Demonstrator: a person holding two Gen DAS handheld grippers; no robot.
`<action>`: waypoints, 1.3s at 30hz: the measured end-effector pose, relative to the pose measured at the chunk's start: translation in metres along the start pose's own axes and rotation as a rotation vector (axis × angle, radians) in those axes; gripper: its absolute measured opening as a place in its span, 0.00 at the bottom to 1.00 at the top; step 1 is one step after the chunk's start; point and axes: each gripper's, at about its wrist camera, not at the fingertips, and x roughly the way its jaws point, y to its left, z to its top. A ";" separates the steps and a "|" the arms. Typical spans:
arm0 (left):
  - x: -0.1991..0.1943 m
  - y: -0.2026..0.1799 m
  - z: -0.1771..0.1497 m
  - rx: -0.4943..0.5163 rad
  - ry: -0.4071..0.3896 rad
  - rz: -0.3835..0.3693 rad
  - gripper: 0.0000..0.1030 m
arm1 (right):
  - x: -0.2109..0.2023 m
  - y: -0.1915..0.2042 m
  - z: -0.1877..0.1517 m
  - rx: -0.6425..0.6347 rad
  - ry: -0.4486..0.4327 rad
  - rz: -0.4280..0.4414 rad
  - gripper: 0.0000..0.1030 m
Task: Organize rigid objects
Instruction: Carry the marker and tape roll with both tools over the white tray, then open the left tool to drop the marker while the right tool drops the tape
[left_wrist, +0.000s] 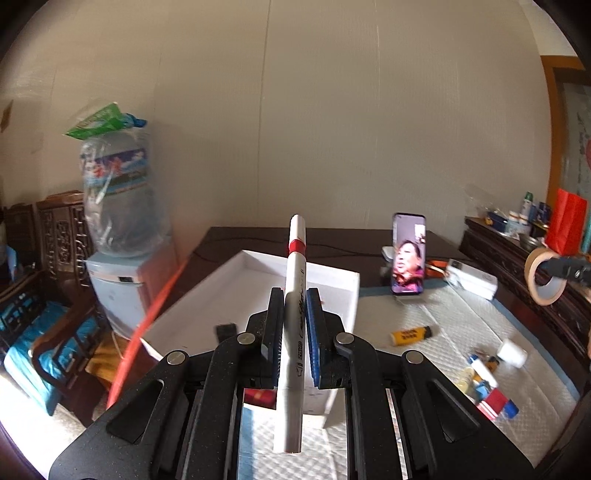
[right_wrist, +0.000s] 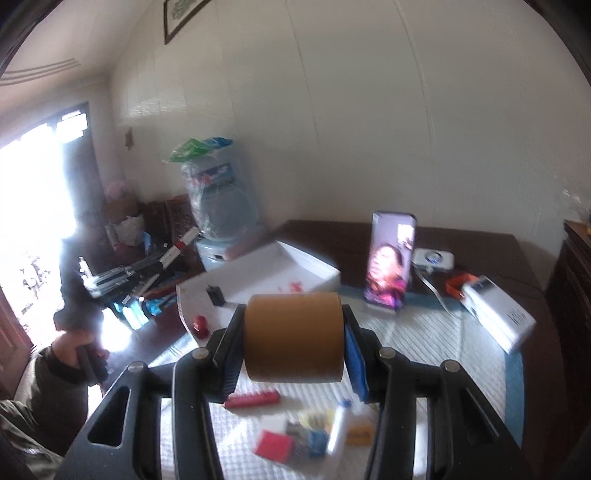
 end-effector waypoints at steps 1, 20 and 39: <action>0.000 0.002 0.001 -0.001 -0.002 0.007 0.11 | 0.004 0.004 0.007 0.001 0.000 0.019 0.46; 0.146 0.051 0.002 -0.240 0.223 0.031 0.11 | 0.249 0.053 0.015 0.293 0.414 0.125 0.46; 0.116 0.067 -0.012 -0.356 0.094 0.218 1.00 | 0.224 0.035 0.012 0.395 0.247 0.101 1.00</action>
